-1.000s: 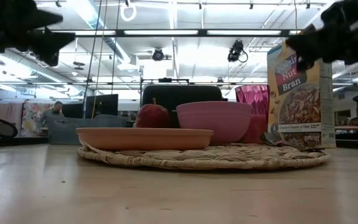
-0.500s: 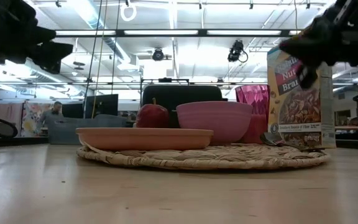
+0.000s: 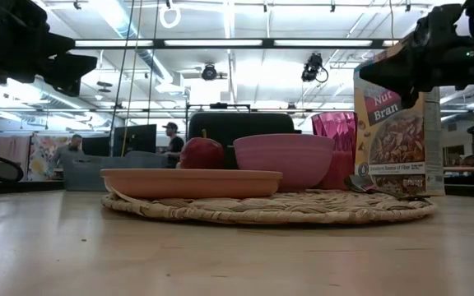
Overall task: Arrange a breakfast setting
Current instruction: Return to Home Position
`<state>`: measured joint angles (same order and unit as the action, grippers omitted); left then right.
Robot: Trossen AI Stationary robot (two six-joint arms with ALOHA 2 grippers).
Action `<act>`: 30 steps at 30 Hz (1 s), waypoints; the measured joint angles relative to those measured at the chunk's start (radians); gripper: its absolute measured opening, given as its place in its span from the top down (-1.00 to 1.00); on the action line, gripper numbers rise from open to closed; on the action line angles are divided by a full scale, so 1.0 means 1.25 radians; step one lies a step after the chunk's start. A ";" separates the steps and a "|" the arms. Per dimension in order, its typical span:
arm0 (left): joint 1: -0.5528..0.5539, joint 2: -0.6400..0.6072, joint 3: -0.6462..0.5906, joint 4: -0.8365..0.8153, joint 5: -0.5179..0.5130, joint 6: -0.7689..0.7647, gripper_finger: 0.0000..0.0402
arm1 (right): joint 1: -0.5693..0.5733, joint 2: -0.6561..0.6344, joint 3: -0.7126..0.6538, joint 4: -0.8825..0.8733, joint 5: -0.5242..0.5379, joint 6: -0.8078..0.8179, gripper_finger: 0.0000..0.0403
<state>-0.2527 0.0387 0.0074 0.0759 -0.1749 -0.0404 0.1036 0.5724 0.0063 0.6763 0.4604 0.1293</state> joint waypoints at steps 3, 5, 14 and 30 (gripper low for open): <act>0.000 0.000 0.000 0.000 0.000 0.000 -0.15 | 0.000 0.000 0.000 0.002 -0.037 -0.029 0.84; 0.000 0.000 0.000 0.000 0.000 0.000 -0.15 | -0.001 -0.001 0.000 0.001 -0.057 -0.077 0.84; 0.000 0.000 0.000 0.001 0.000 0.000 -0.15 | -0.100 -0.015 0.000 0.014 -0.066 -0.098 0.83; 0.000 0.000 -0.001 0.002 0.000 0.000 -0.15 | 0.108 -0.458 0.000 -0.183 0.153 -0.350 0.83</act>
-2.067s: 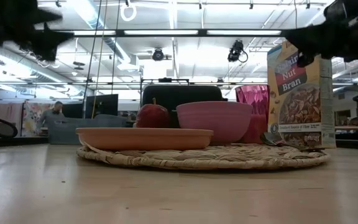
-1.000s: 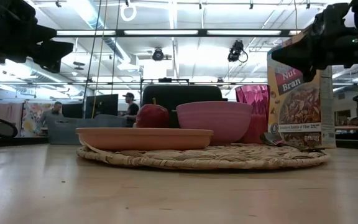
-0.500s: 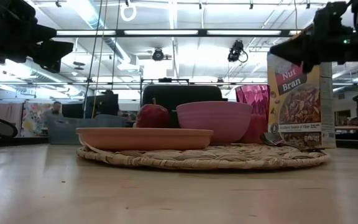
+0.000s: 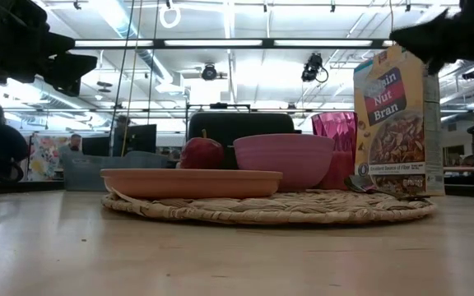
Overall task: Arrange a breakfast setting
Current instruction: Return to Home Position
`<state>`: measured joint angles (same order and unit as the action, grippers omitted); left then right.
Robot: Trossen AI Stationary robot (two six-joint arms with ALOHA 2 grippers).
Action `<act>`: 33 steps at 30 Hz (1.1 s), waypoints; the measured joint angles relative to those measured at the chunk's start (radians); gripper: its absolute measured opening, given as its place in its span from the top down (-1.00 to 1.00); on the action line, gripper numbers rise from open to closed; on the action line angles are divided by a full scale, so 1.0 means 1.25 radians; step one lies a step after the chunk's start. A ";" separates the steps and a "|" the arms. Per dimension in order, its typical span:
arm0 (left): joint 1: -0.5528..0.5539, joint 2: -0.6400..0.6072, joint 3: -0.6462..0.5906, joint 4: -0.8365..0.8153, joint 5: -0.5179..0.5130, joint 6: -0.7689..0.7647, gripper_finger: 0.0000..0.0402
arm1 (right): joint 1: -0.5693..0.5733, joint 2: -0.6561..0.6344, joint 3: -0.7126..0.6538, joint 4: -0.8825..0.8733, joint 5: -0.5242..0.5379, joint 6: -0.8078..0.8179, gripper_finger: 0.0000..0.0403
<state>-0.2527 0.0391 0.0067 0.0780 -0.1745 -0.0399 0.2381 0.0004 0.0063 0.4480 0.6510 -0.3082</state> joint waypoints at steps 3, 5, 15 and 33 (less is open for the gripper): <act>0.000 0.000 0.000 0.000 0.000 0.000 -0.15 | 0.036 0.014 0.000 -0.073 -0.188 0.104 0.83; 0.000 0.000 0.000 -0.002 0.000 0.000 -0.15 | 0.044 0.024 0.000 -0.118 -0.267 0.176 0.83; 0.000 0.000 0.000 0.006 0.000 0.000 -0.15 | -0.075 0.006 0.000 -0.159 -0.249 0.268 0.83; 0.000 0.000 0.000 0.003 0.000 0.000 -0.15 | -0.254 0.021 0.000 -0.312 -0.396 0.310 0.83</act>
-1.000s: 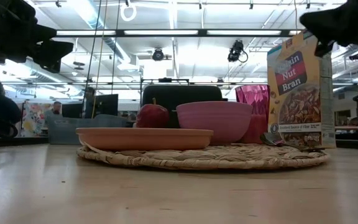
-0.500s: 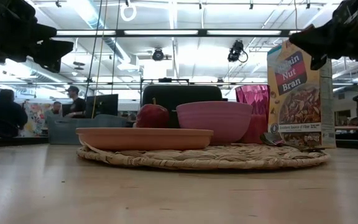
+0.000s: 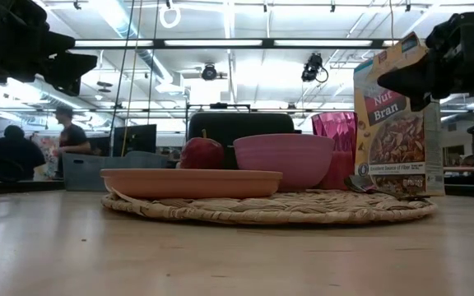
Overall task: Arrange a breakfast setting
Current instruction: Return to Home Position
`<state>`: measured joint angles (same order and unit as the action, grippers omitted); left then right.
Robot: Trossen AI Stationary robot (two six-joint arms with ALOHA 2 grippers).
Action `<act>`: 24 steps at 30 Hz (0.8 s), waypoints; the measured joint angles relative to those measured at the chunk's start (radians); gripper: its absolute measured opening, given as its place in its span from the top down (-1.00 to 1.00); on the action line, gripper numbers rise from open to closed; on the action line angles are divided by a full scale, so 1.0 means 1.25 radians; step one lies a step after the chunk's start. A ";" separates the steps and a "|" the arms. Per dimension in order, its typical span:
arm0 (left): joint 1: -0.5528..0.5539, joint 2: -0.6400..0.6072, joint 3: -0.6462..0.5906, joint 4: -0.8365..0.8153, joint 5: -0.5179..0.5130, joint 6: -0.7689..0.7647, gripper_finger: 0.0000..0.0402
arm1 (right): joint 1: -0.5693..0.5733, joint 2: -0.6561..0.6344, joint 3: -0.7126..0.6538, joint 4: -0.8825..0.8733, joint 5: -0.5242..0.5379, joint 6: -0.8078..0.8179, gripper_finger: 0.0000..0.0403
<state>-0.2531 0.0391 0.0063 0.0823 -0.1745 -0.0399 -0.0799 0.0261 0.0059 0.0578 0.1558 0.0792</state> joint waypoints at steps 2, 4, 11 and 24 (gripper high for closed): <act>0.000 0.000 0.000 0.001 0.000 0.000 -0.15 | 0.000 0.000 0.000 0.000 0.000 -0.001 0.83; 0.000 0.000 0.000 0.000 0.000 0.000 -0.15 | 0.000 0.000 0.000 0.000 0.000 -0.001 0.83; 0.002 -0.002 0.000 -0.001 0.000 0.000 -0.15 | 0.000 0.000 0.000 0.000 0.000 -0.002 0.83; 0.132 -0.030 0.000 0.014 -0.005 0.000 -0.15 | 0.000 0.000 0.000 0.000 0.000 -0.002 0.83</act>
